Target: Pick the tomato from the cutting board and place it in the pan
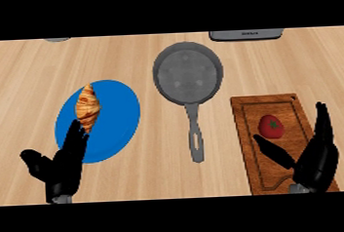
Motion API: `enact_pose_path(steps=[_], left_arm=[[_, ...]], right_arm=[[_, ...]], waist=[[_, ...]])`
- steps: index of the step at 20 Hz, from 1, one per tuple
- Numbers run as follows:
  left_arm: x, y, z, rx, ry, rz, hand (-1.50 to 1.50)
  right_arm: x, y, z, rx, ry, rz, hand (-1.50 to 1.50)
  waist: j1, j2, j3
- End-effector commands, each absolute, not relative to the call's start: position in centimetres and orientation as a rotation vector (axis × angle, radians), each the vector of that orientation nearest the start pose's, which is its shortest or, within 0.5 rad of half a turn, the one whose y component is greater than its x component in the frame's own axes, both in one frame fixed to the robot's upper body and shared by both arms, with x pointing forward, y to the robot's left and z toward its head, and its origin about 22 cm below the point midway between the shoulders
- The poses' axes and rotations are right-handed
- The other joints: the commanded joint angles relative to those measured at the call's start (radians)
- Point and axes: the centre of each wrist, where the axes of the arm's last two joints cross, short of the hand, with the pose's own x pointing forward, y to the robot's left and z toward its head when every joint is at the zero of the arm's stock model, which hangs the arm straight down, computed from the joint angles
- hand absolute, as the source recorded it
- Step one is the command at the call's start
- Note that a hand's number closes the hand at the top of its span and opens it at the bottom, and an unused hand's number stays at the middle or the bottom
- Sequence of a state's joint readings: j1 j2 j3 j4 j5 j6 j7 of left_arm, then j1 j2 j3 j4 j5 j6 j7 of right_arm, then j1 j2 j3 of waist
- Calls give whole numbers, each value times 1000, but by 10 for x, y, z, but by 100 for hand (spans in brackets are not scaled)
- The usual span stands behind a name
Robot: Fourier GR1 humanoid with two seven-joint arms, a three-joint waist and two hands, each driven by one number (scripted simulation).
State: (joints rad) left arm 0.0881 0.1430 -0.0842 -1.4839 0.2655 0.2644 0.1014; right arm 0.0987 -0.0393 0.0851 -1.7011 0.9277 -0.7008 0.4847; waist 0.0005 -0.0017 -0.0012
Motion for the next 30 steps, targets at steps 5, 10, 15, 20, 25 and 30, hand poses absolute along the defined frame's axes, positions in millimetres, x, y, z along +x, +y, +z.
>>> enact_pose_path(steps=[5,10,15,20,25,30], left_arm=[[225,253,-30,82,-1259,247,0],[221,241,-42,61,-1236,246,0],[233,246,-33,79,-1219,253,0],[224,248,-50,86,-1219,263,0],[223,246,-31,78,-1248,252,0],[227,241,-54,69,-1234,278,0]], right_arm=[[260,-238,48,-1147,-901,251,-150],[295,-238,74,-1083,-682,419,-150],[320,-239,90,-1054,-731,416,-150],[327,-253,63,-923,-508,536,-150],[318,-248,59,-847,-476,571,-150],[312,-259,48,-875,-524,556,-150]], waist=[[15,7,-4],[15,5,-1],[3,2,1],[5,5,1],[1,1,1],[0,2,1]])
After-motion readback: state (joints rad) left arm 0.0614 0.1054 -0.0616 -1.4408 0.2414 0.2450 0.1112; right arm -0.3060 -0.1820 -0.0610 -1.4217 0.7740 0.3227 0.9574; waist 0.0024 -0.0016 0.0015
